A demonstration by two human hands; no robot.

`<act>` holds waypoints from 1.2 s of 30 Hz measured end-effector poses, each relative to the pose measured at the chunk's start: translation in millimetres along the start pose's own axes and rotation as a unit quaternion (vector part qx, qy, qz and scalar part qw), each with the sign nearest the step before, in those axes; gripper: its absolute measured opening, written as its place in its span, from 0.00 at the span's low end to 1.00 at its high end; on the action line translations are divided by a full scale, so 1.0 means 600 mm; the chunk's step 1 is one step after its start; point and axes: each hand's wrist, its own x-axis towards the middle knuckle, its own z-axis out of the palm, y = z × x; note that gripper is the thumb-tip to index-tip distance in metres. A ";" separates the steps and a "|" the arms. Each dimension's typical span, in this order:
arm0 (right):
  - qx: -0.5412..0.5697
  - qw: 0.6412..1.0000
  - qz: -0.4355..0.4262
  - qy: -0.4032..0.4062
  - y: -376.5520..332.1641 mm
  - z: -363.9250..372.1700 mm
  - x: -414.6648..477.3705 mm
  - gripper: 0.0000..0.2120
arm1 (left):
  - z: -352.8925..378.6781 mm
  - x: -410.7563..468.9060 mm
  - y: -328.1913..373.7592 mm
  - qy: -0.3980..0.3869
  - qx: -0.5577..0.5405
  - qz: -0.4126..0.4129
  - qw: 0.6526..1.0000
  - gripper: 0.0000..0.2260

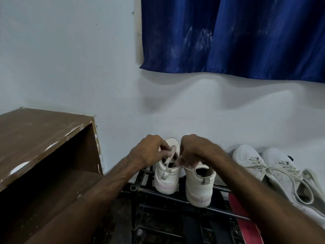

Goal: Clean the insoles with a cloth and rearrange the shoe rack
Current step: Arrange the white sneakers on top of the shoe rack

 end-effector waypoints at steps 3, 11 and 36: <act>-0.014 0.999 -0.020 0.047 -0.005 0.008 0.001 0.05 | 0.009 -0.005 0.017 -0.026 0.082 0.014 0.996 0.08; 0.062 0.987 -0.145 0.010 0.011 0.018 0.010 0.11 | -0.014 0.000 0.024 -0.062 0.129 -0.007 0.990 0.06; 0.196 0.947 -0.167 0.195 0.055 0.055 0.059 0.05 | 0.025 0.004 0.007 0.076 -0.084 -0.090 0.989 0.11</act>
